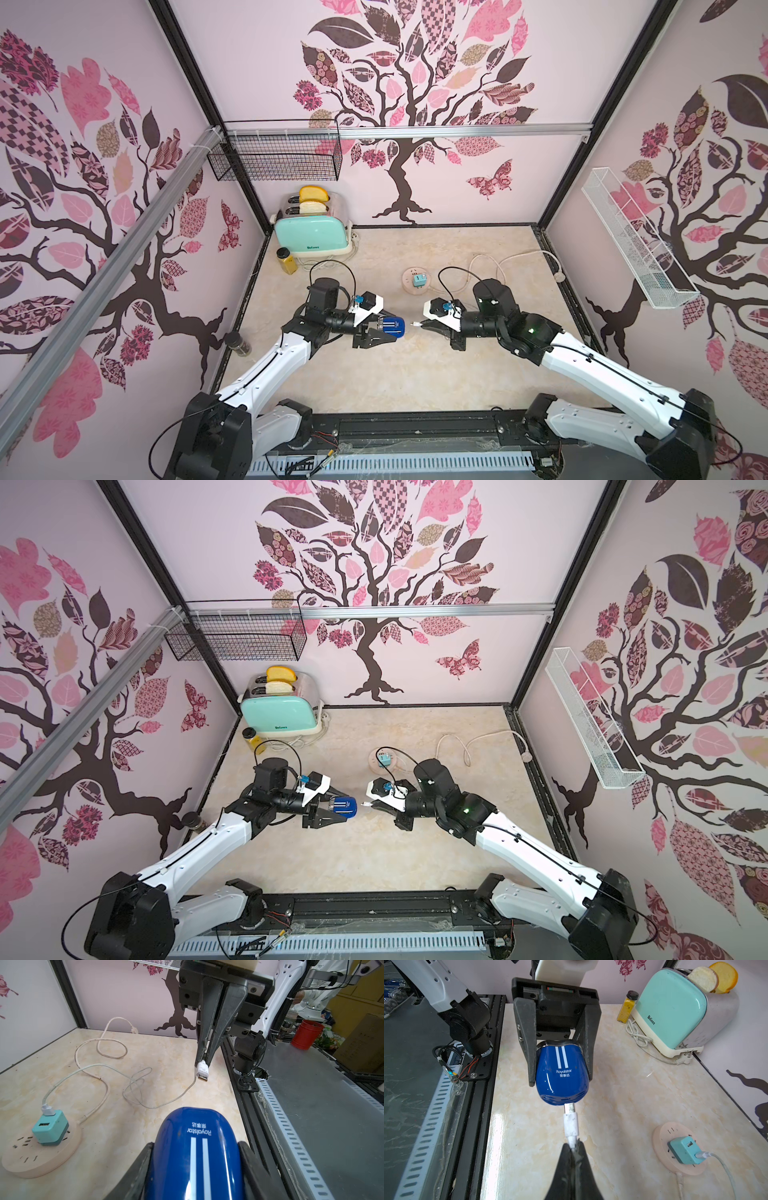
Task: Charge the electric shaver
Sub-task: Insert the charging cable into the electric shaver.
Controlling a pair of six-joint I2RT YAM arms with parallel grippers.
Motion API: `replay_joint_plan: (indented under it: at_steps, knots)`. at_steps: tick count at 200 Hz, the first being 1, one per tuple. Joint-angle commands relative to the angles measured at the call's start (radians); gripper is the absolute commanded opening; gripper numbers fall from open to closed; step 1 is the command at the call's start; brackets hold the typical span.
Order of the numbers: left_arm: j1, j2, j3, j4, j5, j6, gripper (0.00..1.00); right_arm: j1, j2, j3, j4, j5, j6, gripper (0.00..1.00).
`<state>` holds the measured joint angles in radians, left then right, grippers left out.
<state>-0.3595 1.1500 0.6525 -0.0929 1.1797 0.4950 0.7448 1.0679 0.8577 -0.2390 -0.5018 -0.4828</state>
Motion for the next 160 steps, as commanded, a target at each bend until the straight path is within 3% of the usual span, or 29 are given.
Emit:
replay_joint_plan:
  at_steps: [1,160]
  knots:
    - [0.004,0.01,0.034,0.002,0.059,0.027,0.0,-0.002,0.02,0.05,-0.017,-0.022,-0.003,0.0]
    - [0.002,0.061,0.041,0.075,0.079,-0.001,0.0,-0.001,0.072,0.048,-0.012,-0.011,0.012,0.0]
